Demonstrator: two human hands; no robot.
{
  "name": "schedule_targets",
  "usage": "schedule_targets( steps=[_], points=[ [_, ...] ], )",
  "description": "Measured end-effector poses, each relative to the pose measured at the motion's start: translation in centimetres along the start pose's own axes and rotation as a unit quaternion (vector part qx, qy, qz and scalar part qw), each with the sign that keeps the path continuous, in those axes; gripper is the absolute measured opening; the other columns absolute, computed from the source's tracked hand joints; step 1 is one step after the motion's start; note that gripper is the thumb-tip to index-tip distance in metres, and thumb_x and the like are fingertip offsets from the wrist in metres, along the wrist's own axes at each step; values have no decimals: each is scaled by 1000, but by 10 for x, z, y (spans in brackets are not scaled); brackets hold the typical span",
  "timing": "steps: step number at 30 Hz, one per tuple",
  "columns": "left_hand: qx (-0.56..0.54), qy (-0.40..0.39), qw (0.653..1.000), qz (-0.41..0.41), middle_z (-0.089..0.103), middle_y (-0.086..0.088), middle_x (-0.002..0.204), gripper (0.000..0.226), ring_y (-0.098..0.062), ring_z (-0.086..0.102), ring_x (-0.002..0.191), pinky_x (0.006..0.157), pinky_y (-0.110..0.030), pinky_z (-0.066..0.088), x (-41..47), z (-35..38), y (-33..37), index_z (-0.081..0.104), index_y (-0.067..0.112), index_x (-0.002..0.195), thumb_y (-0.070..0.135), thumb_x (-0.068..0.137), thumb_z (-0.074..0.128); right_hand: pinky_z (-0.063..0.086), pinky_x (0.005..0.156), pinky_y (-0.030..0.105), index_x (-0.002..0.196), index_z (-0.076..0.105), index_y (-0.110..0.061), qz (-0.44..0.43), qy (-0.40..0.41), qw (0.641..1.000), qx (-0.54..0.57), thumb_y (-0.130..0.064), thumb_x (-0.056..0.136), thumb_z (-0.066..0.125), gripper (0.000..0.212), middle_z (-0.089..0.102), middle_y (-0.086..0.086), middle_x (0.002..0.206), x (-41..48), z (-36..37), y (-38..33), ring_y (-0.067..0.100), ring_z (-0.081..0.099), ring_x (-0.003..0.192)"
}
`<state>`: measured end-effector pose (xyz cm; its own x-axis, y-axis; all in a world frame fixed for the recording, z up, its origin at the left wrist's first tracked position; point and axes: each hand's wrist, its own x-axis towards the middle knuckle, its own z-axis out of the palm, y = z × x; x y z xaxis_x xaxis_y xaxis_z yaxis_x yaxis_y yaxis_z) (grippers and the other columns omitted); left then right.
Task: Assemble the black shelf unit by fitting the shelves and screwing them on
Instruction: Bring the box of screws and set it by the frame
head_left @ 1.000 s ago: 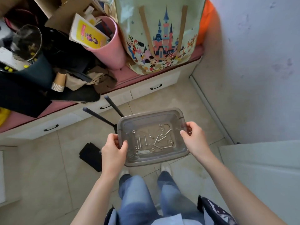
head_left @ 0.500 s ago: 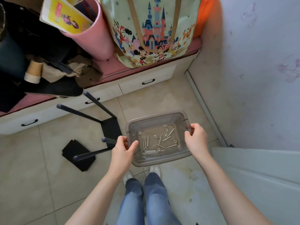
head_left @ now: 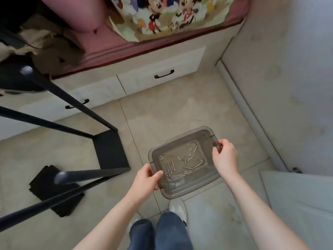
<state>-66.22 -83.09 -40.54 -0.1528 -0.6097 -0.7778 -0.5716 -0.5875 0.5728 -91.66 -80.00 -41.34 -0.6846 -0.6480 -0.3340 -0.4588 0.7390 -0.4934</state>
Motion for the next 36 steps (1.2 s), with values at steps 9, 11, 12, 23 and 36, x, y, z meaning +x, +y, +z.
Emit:
schedule_targets(
  steps=[9, 11, 12, 23, 36],
  points=[
    [-62, -5, 997, -39, 61, -2, 65, 14, -4, 61, 49, 58, -21, 56, 157, 35, -134, 60, 0, 102, 12, 97, 65, 41, 84, 34, 112, 65, -2, -41, -47, 997, -39, -1, 92, 54, 23, 64, 20, 108, 67, 190, 91, 36, 59, 103],
    [-75, -6, 996, -44, 65, 0, 62, 11, -5, 65, 51, 57, -22, 56, 181, 42, -158, 61, 2, 98, 12, 96, 66, 41, 84, 33, 114, 65, -2, -58, -57, 996, -48, 0, 92, 53, 25, 63, 20, 108, 79, 220, 103, 36, 59, 102],
    [-81, -8, 996, -45, 68, 0, 62, 11, -7, 67, 54, 56, -22, 55, 191, 46, -171, 62, 2, 98, 11, 96, 66, 41, 85, 34, 116, 64, -2, -69, -60, 994, -58, 0, 93, 52, 26, 62, 21, 109, 84, 235, 109, 37, 59, 102],
    [-223, -121, 964, -81, 77, -19, 90, 13, -21, 75, 72, 53, -22, 51, 242, 79, -233, 70, -5, 103, 4, 97, 63, 48, 84, 43, 132, 60, -12, -247, -47, 956, -149, -9, 95, 56, 37, 55, 14, 107, 132, 313, 120, 37, 54, 104],
    [-139, -87, 983, -79, 74, -12, 98, 39, -27, 77, 78, 67, -31, 60, 249, 59, -255, 63, 1, 107, 36, 92, 72, 37, 105, 40, 142, 47, -7, -219, 11, 971, -91, -20, 95, 61, 51, 49, 15, 138, 118, 308, 122, 36, 44, 128]
  ],
)
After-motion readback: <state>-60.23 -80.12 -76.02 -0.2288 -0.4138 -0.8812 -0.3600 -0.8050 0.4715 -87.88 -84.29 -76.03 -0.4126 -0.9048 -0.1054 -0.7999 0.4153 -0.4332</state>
